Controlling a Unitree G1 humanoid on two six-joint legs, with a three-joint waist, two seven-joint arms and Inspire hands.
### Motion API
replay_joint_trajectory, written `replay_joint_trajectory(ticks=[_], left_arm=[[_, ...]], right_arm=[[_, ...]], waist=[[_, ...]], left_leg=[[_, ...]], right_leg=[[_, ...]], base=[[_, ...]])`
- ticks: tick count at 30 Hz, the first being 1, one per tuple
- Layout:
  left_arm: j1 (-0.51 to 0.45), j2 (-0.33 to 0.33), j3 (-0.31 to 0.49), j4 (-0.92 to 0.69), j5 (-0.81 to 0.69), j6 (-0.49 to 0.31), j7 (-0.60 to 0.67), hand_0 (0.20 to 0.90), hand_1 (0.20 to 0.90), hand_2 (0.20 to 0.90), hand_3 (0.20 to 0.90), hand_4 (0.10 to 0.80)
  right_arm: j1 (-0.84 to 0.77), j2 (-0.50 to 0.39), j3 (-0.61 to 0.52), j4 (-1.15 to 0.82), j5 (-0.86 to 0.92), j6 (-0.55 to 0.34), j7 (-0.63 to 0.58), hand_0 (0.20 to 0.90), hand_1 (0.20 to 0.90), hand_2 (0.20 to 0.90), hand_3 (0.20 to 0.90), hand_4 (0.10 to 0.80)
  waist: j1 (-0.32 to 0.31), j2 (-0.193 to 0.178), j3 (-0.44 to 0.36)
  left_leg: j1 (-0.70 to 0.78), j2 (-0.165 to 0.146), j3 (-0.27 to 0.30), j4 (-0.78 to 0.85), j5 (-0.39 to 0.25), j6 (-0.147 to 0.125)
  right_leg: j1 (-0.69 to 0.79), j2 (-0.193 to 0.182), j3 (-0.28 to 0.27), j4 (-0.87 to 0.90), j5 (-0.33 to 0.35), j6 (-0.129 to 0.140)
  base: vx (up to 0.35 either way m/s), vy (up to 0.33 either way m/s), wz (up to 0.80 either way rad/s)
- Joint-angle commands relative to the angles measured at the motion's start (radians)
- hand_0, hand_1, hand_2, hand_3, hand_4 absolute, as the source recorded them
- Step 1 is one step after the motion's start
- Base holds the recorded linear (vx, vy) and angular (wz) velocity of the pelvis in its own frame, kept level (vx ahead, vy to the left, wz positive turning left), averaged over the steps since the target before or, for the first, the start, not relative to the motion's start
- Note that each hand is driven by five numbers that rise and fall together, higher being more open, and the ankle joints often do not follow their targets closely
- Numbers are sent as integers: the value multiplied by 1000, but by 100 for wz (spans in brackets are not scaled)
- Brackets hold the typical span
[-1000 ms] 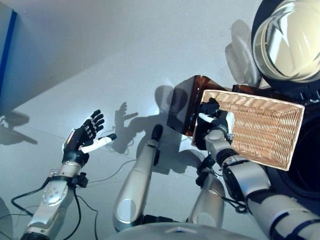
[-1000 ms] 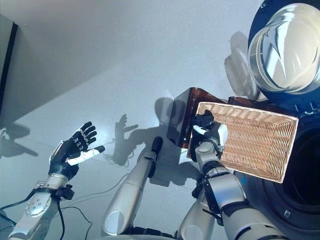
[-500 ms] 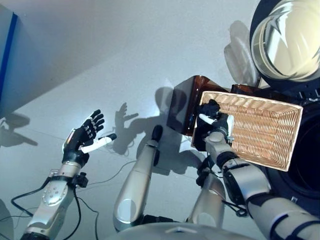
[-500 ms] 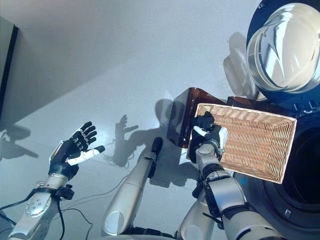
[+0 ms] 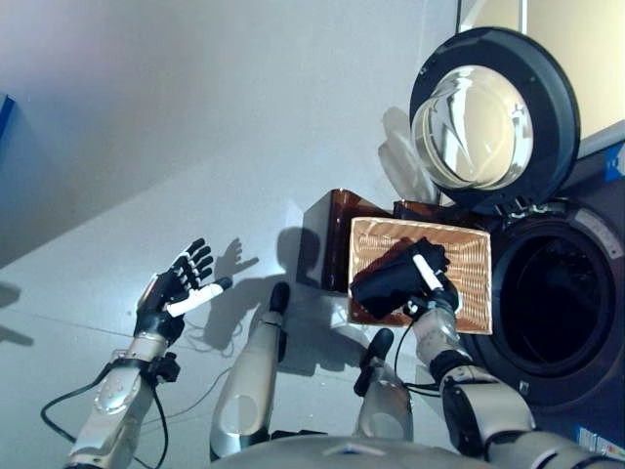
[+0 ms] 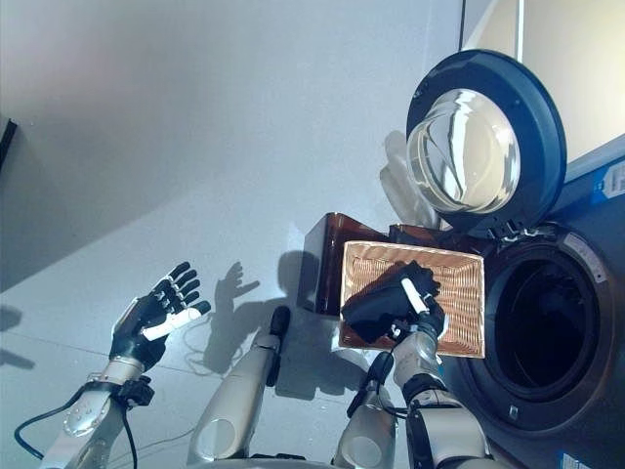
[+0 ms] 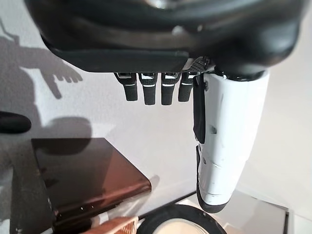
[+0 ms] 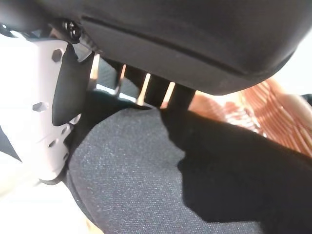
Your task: Pick up the clothes and place them into the washing machine
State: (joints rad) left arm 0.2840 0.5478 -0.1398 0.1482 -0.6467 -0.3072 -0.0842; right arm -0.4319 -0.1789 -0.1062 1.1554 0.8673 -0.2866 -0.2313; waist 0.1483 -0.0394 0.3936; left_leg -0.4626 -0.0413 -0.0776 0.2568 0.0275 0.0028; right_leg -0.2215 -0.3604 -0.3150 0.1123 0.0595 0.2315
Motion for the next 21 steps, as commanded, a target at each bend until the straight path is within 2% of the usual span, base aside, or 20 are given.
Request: replay_joint_trajectory(ticks=[1,13,21], left_arm=[[47,-16,34,-39,-39,-45,-26,900,900,900,900,800],[66,-109,34,31,-52,-24,-60,900,900,900,900,800],[81,-155,29,65,-62,-21,-66,900,900,900,900,800]], right_arm=[[14,-26,-29,-55,99,-81,71,200,200,200,200,300],[112,19,-150,-160,399,-139,220,200,200,200,200,300],[159,35,-260,-193,516,-202,241,200,200,200,200,300]], waist=[[-2,8,-55],[-48,24,-111],[-78,45,-133]], left_leg=[[75,92,-24,-133,48,-95],[194,125,-3,-233,76,-104],[233,141,13,-233,59,-101]], right_leg=[[-8,-46,7,-47,164,27],[37,-20,28,-57,135,22],[36,-8,64,-46,113,17]], base=[[62,-5,-6],[55,-6,-5],[32,-2,-13]])
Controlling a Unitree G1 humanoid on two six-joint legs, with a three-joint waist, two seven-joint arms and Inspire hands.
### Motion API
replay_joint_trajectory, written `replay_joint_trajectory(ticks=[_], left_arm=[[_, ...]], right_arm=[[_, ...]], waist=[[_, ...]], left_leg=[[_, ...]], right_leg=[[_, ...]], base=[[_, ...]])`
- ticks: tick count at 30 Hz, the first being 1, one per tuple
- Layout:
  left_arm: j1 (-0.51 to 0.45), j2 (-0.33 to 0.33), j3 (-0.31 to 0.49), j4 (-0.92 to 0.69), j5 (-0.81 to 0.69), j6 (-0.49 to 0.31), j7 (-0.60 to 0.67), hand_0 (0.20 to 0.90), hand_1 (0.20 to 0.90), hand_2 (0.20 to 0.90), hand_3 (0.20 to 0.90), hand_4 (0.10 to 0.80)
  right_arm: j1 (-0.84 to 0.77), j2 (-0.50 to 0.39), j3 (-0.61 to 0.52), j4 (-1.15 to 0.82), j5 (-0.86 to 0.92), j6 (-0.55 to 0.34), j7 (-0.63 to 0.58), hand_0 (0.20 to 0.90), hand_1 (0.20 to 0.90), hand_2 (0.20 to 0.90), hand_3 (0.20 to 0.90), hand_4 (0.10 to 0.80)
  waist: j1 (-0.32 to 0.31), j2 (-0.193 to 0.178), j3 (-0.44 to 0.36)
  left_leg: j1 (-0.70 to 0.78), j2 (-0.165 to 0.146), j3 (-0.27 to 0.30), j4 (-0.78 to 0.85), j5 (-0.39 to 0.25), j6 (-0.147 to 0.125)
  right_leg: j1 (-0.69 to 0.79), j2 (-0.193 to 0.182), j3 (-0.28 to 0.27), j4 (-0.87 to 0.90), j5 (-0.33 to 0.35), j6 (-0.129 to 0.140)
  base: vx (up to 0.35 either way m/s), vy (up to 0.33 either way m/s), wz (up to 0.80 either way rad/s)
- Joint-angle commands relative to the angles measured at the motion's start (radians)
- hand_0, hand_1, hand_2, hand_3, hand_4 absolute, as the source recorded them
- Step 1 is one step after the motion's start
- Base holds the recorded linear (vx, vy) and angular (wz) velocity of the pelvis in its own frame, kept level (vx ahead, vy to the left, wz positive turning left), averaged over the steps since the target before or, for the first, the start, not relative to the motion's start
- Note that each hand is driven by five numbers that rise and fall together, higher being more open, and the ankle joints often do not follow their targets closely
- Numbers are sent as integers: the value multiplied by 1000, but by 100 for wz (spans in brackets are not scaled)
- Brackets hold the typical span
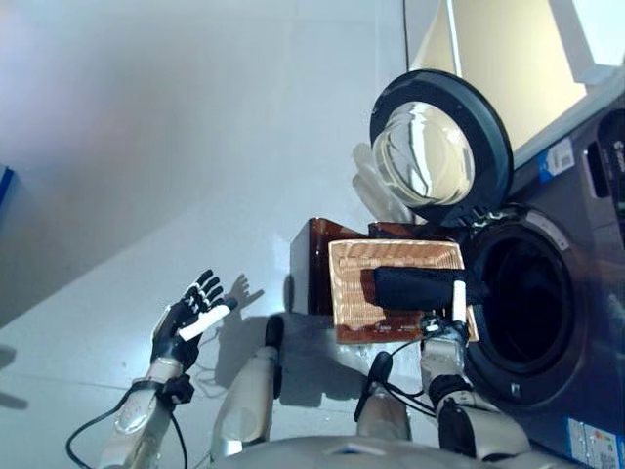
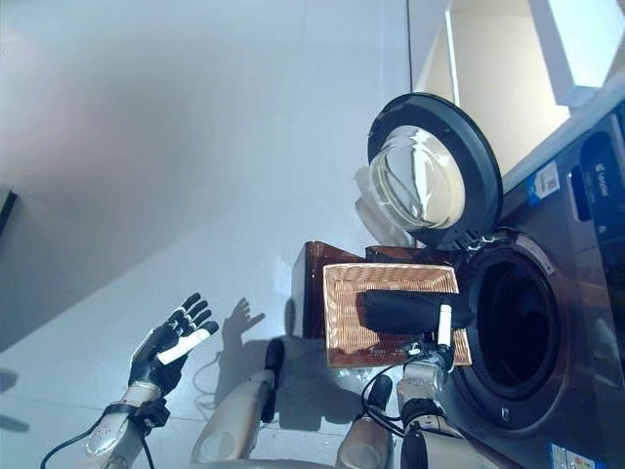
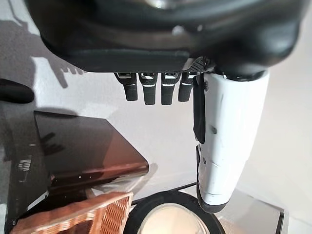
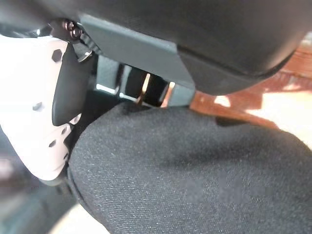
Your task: Pick up the clothes and place them into the washing machine
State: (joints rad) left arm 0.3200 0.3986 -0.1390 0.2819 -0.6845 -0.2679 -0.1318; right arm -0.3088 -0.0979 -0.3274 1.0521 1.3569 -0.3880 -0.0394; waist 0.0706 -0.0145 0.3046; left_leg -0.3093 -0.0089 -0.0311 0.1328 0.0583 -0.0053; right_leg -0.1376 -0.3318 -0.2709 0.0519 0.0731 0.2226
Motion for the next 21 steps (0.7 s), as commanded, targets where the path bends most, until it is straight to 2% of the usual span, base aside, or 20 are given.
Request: replay_joint_trajectory(ticks=[1,8,13,21], left_arm=[[48,-10,27,-63,-24,-59,-20,900,900,900,900,800],[55,-20,8,-49,-30,-60,-22,900,900,900,900,800],[55,-20,-22,-41,-21,-66,-9,900,900,900,900,800],[57,-5,-42,-54,-22,-68,-2,900,900,900,900,800]], right_arm=[[39,-49,-53,-92,34,-107,48,200,200,200,200,300],[35,-85,-110,-86,51,-159,7,200,200,200,200,300],[-4,-133,-152,-63,18,-210,-85,200,200,200,200,300],[-78,-210,-215,-64,56,-257,-118,200,200,200,200,300]], waist=[[-7,24,-47],[-24,47,-58],[-28,71,-65],[-25,93,-78]], left_leg=[[82,110,-32,-109,27,-92],[87,117,-20,-110,21,-93],[84,115,-17,-116,22,-95],[67,109,-17,-107,16,-99]], right_leg=[[-49,-35,25,15,97,26],[-63,-27,49,18,88,23],[-79,-29,63,26,84,22],[-98,-38,68,41,77,23]], base=[[17,3,-15],[3,1,-10],[-3,6,-6],[-6,-1,-2]])
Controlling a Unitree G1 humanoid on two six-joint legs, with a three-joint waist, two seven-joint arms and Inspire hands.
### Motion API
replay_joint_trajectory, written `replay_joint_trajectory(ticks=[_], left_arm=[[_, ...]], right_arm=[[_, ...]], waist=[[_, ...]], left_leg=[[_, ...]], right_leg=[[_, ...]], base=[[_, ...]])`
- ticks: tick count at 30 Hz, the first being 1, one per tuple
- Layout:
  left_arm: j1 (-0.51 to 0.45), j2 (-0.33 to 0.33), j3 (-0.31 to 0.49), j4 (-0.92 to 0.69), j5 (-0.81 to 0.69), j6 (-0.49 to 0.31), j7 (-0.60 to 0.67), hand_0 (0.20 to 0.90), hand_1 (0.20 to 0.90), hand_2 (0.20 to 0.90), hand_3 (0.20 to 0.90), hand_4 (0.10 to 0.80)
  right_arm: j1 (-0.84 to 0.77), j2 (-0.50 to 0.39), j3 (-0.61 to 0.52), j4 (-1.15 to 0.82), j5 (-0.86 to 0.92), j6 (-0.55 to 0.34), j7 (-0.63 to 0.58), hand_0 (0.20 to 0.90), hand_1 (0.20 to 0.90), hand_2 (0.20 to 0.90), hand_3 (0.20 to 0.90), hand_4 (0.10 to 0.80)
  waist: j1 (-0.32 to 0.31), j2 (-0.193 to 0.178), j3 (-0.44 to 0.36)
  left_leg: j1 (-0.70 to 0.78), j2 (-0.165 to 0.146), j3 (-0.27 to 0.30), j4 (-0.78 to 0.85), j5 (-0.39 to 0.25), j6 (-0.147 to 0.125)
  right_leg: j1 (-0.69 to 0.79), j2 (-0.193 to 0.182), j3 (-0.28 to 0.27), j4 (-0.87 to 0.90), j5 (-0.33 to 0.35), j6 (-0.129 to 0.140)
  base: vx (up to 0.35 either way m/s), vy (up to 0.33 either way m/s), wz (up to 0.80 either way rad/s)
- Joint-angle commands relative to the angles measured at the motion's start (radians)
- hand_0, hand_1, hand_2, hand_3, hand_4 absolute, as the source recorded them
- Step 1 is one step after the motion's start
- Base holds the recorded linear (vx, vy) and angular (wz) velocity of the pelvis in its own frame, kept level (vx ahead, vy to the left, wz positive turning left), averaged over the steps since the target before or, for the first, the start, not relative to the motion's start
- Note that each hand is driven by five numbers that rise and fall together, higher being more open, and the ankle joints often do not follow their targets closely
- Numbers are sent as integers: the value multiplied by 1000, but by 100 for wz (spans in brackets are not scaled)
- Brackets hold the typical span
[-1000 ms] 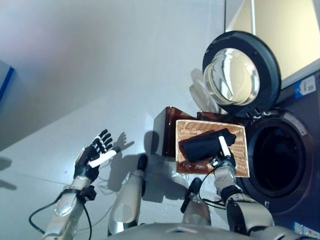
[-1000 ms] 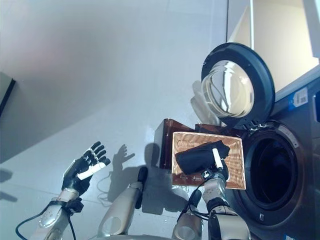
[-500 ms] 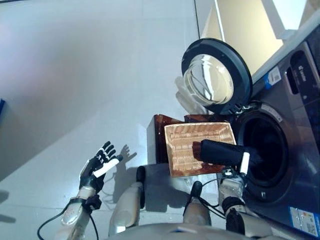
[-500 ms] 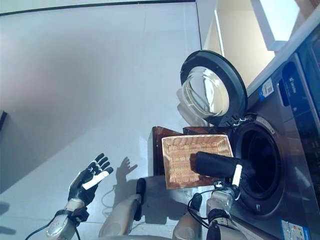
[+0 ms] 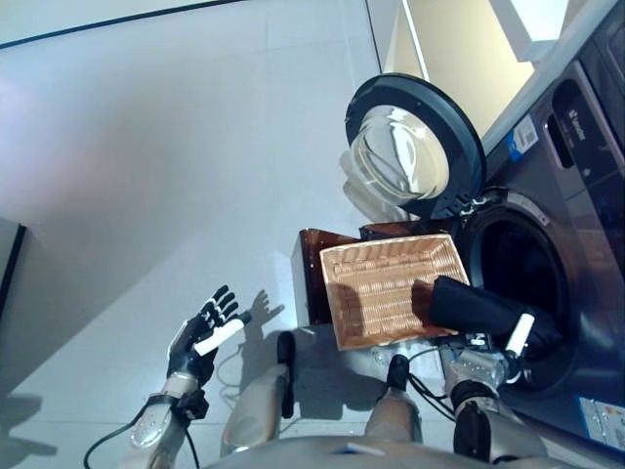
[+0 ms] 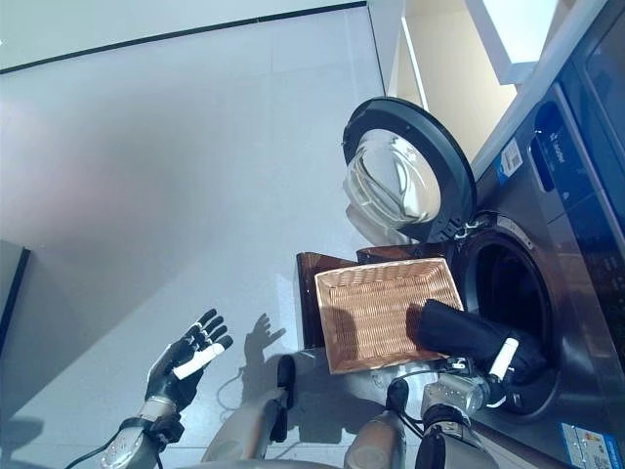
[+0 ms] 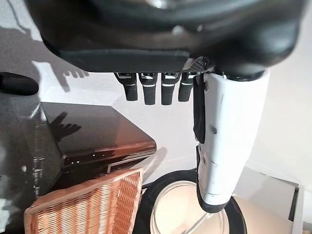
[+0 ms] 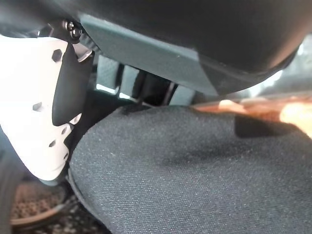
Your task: Pick up the clothes and place them into the washing machine
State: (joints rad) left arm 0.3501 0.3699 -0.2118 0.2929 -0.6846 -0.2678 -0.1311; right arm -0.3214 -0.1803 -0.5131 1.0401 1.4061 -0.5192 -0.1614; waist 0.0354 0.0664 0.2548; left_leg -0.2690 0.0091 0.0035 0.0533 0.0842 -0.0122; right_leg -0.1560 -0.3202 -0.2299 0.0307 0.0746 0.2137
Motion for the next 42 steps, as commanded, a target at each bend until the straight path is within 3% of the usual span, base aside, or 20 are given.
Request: replay_joint_trajectory(ticks=[1,8,17,35,42], left_arm=[[24,28,27,-69,-22,-71,-1,900,900,900,900,800],[15,60,17,-87,-14,-73,10,900,900,900,900,800],[49,93,23,-122,-29,-74,8,900,900,900,900,800],[66,152,-3,-190,-57,-81,-7,900,900,900,900,800],[52,174,-28,-224,-56,-83,2,900,900,900,900,800]], right_arm=[[-79,-139,-28,-54,2,-133,-4,200,200,200,200,300],[-140,-175,26,-76,-65,-121,-39,200,200,200,200,300],[-218,-207,3,-46,-61,-146,-80,200,200,200,200,300],[-407,-386,51,101,-106,-96,-147,200,200,200,200,300],[-496,-555,35,197,-164,-81,-286,200,200,200,200,300]], waist=[[12,15,-20],[-3,25,55],[14,50,59],[55,105,38],[68,155,30]], left_leg=[[14,89,-55,-3,-15,-93],[-101,94,-78,239,-107,-99],[-187,96,-89,310,-132,-99],[-248,75,-66,248,-91,-94],[-240,56,-53,185,-52,-101]], right_leg=[[-91,-51,30,79,71,29],[-186,-47,76,281,-16,-3],[-294,-47,100,389,-60,-14],[-411,-61,141,402,-44,-8],[-423,-82,147,385,-34,-1]], base=[[-91,-4,-1],[-97,-17,-4],[-37,-9,1],[-15,4,0],[-12,52,8]])
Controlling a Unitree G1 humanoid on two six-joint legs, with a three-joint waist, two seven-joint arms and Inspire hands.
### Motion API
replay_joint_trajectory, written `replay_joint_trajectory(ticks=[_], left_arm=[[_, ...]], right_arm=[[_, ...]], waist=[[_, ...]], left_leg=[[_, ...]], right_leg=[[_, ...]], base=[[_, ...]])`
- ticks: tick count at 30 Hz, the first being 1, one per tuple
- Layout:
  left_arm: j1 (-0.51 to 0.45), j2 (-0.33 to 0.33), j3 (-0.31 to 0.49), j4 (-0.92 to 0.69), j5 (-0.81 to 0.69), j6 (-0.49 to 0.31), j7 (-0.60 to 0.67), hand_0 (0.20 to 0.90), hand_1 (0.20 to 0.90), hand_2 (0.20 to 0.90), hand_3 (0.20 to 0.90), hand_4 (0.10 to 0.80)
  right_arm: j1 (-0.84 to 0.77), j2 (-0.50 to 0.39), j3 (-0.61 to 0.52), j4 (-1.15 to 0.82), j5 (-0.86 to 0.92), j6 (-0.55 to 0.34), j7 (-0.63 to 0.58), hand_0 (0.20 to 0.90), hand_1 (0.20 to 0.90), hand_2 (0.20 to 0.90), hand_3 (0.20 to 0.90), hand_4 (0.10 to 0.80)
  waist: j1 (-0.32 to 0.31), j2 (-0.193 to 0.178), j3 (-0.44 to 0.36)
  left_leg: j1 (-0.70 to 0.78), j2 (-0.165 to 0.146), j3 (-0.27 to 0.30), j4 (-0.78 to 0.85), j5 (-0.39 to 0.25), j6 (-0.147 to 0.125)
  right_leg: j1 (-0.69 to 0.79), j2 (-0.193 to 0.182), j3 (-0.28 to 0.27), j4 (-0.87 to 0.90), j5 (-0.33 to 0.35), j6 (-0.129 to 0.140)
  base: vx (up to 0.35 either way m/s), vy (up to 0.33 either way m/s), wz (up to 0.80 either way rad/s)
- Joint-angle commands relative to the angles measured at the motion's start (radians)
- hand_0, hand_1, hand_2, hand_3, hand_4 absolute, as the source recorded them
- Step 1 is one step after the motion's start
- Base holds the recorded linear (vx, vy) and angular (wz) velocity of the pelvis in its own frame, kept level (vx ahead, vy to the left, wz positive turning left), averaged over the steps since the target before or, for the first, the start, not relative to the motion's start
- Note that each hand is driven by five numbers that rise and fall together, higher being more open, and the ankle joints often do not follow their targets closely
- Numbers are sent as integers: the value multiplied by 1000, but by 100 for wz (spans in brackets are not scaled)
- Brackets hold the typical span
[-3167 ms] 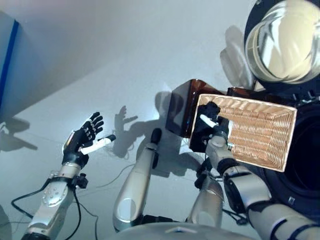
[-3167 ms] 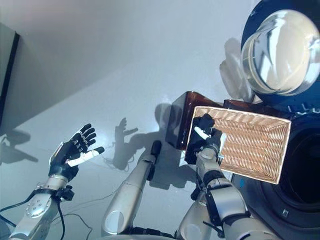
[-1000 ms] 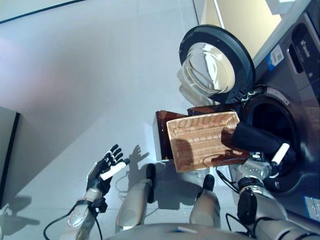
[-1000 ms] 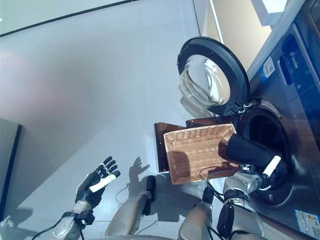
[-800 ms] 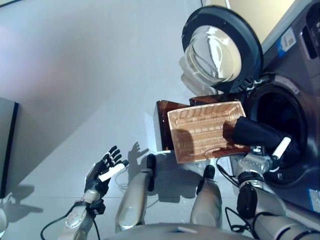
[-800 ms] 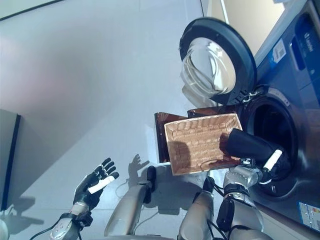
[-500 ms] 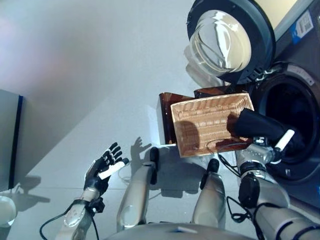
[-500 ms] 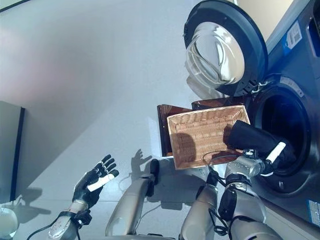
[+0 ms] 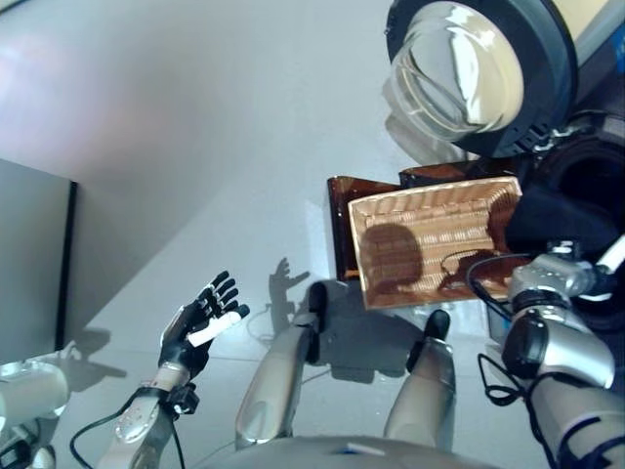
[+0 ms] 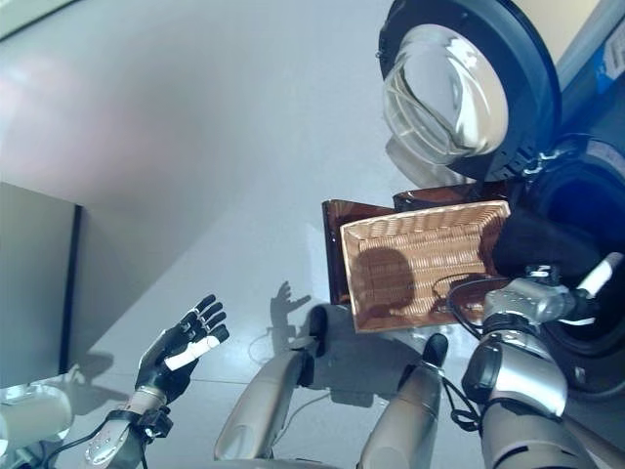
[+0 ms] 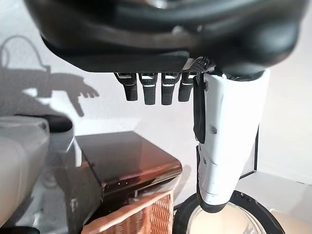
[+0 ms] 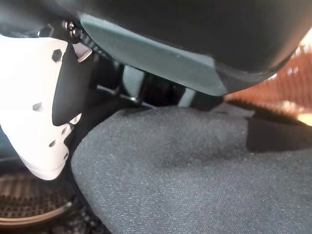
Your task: Pick up the clothes and place them into the washing machine
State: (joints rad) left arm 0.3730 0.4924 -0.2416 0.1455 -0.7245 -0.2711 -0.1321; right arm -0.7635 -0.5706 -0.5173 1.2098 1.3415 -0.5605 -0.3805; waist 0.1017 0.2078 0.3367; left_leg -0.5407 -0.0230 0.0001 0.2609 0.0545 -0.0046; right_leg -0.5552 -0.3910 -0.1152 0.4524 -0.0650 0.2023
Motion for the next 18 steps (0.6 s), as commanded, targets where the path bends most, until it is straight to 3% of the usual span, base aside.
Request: replay_joint_trajectory(ticks=[1,6,8,18], left_arm=[[27,51,-1,-82,-18,-80,7,900,900,900,900,800],[15,49,-27,-115,-25,-74,26,900,900,900,900,800],[21,44,-36,-124,-27,-64,33,900,900,900,900,800],[31,49,-33,-138,-69,-52,42,900,900,900,900,800]], right_arm=[[-68,-178,39,37,-101,-40,-90,200,200,200,200,300],[-120,-258,31,43,-110,-56,-184,200,200,200,200,300],[-119,-277,7,52,-94,-72,-223,200,200,200,200,300],[-113,-306,-52,29,-64,-136,-304,200,200,200,200,300]], waist=[[2,24,-55],[3,59,-63],[-2,78,-60],[-36,102,-54]], left_leg=[[37,84,-47,-34,-24,-110],[45,74,-38,-86,10,-111],[57,72,-37,-86,-4,-110],[59,71,-25,-77,-5,-111]], right_leg=[[-25,-14,35,-39,101,15],[-37,-26,45,-53,113,18],[-40,-25,49,-39,96,21],[-49,-24,70,-23,99,19]], base=[[-10,87,7],[-4,52,8],[9,11,2],[6,18,-4]])
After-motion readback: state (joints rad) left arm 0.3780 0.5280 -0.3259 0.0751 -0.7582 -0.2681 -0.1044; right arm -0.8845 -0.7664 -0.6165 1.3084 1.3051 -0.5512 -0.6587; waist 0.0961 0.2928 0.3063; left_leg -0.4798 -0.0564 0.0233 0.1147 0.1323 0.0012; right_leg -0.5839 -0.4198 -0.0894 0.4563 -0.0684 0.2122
